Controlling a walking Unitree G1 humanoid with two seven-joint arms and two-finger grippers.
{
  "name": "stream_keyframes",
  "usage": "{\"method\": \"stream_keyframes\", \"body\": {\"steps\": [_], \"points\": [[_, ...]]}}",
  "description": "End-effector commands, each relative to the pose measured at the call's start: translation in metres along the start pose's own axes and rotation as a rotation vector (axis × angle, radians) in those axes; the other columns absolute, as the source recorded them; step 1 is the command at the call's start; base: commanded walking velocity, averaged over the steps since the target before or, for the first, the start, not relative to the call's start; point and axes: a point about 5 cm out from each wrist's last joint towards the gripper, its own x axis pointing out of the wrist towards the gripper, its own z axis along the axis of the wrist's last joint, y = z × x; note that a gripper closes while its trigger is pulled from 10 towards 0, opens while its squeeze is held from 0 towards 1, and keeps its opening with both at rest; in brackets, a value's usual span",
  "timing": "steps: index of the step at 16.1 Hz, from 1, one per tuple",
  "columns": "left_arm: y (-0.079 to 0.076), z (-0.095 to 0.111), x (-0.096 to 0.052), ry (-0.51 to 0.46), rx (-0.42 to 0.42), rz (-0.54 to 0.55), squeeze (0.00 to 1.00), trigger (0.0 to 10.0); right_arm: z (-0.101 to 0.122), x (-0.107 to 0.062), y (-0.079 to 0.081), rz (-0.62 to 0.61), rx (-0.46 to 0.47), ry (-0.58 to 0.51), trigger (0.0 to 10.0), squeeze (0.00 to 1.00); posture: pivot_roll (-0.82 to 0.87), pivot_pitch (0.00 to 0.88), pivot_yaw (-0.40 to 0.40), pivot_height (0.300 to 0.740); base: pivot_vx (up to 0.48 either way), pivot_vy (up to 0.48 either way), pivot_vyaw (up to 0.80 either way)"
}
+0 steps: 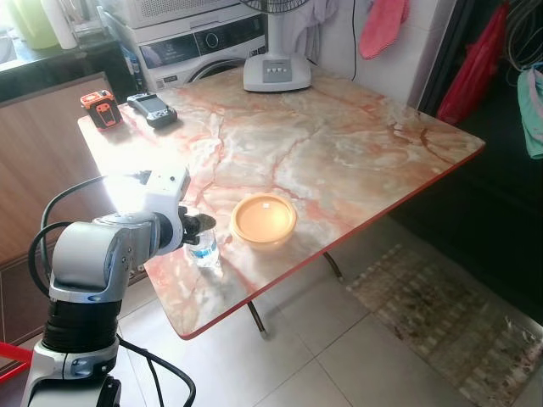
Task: Restocking fridge
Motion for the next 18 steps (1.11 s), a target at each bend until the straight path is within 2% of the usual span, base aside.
{"method": "stream_keyframes", "body": {"steps": [1,8,9,12,15,16,17,18], "points": [[0.003,0.003,-0.002,-0.027,0.006,0.019,0.00,0.0,-0.014,-0.002,0.003,0.019,-0.008,0.052,10.0,0.00,0.10,0.000,0.027,0.740,0.000,0.000,0.00],[0.001,0.005,-0.002,-0.047,0.003,0.017,0.00,0.0,-0.014,-0.003,0.002,0.023,-0.012,0.054,10.0,0.00,0.09,0.000,0.020,0.740,0.000,0.000,0.00],[0.013,0.013,-0.009,-0.096,-0.009,0.092,0.00,0.0,-0.014,-0.003,0.003,0.026,-0.011,0.056,10.0,0.00,0.09,0.000,0.018,0.740,0.000,0.000,0.00],[0.043,0.021,-0.024,-0.143,-0.038,0.240,0.00,0.0,-0.015,-0.003,0.004,0.030,-0.013,0.059,10.0,0.00,0.10,0.000,0.019,0.740,0.000,0.000,0.00],[0.084,0.004,-0.040,-0.128,-0.086,0.424,0.00,0.0,-0.015,-0.003,0.006,0.037,-0.011,0.059,10.0,0.00,0.10,0.000,0.030,0.740,0.000,0.000,0.00],[0.101,-0.014,-0.042,-0.106,-0.111,0.492,0.00,0.7,-0.015,-0.003,0.007,0.039,-0.010,0.058,10.0,0.00,0.11,0.000,0.032,0.740,0.000,0.000,0.00],[0.115,-0.038,-0.040,-0.074,-0.093,0.540,0.00,10.0,-0.015,-0.002,0.008,0.042,-0.013,0.059,10.0,0.00,0.11,0.000,0.034,0.740,0.000,0.000,0.00],[0.128,-0.068,-0.037,-0.026,-0.099,0.583,0.00,10.0,-0.015,-0.002,0.008,0.044,-0.017,0.060,10.0,0.00,0.12,0.000,0.033,0.740,0.000,0.000,0.00]]}}
